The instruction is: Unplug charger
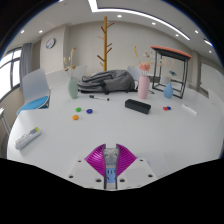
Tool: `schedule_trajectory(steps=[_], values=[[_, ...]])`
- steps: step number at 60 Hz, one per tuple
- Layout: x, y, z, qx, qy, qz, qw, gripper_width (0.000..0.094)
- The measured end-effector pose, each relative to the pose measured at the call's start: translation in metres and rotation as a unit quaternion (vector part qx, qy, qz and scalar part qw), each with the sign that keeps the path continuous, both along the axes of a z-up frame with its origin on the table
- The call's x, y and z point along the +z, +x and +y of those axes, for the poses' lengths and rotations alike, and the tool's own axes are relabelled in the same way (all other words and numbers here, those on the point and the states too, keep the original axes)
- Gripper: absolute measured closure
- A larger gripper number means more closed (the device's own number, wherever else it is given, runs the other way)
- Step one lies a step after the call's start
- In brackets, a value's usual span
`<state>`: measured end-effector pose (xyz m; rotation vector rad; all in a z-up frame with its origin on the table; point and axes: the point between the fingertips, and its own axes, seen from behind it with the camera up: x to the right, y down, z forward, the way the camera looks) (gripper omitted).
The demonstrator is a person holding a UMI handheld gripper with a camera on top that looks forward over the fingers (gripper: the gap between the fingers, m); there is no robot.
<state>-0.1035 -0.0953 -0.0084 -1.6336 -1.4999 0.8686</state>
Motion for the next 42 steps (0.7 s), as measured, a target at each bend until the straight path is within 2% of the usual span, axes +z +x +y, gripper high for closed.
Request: schedule_trajectory(steps=[4,12,13,15,17,21,26,32,36,42], values=[[0.0,-0.001,-0.003,0.016,-0.001,-0.005,1.0,0.0862],[0.012,0.002,-0.002,0.033,-0.041,-0.011,0.999,0.088],[0.029,-0.001,-0.001,0.036,-0.032,0.016,0.999,0.0881],[0.075,-0.006,0.009,0.036,0.029,0.078,0.996,0.0881],[0.125,-0.013,0.013,0.038,0.047,0.114,0.992,0.0883],[0.154,-0.024,0.007,0.036,-0.006,0.101,0.994,0.0883],[0.188,-0.03,0.04,0.02,0.001,0.101,0.995,0.0882],[0.195,-0.02,0.084,0.01,0.014,0.088,0.996,0.0883],[0.181,-0.007,0.121,0.0,0.042,0.067,0.997,0.0882],[0.141,0.018,0.17,-0.014,0.058,0.02,0.998,0.0881]])
